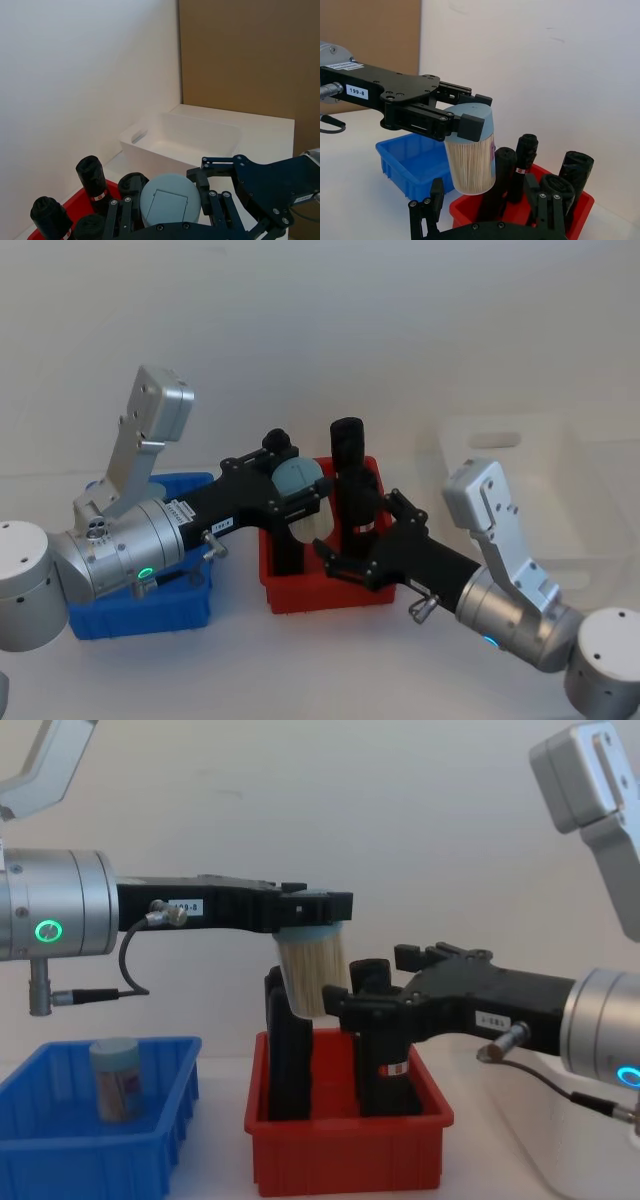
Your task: Pick the cotton swabs from the blue box and place them into the white box.
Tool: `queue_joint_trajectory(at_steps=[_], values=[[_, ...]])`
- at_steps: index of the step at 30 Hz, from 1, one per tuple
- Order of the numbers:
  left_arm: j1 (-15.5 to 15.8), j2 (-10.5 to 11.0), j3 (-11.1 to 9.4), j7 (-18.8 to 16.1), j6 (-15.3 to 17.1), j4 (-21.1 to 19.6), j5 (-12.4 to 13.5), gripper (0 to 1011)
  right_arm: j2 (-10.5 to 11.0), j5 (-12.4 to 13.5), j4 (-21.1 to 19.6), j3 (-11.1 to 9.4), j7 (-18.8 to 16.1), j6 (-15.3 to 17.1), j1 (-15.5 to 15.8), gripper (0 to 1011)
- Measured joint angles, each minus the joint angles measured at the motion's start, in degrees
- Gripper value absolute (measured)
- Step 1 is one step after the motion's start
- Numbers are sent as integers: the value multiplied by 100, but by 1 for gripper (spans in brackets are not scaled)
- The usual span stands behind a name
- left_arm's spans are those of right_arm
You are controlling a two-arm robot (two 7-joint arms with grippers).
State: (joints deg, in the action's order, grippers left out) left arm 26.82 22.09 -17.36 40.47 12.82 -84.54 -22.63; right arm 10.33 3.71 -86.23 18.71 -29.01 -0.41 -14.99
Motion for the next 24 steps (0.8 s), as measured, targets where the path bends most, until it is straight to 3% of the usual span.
queue_joint_trajectory(at_steps=[24], values=[[0, 0, 0, -1, 0, 0, -1, 670, -339, 32, 1154, 53, -674, -328, -821, 1002]])
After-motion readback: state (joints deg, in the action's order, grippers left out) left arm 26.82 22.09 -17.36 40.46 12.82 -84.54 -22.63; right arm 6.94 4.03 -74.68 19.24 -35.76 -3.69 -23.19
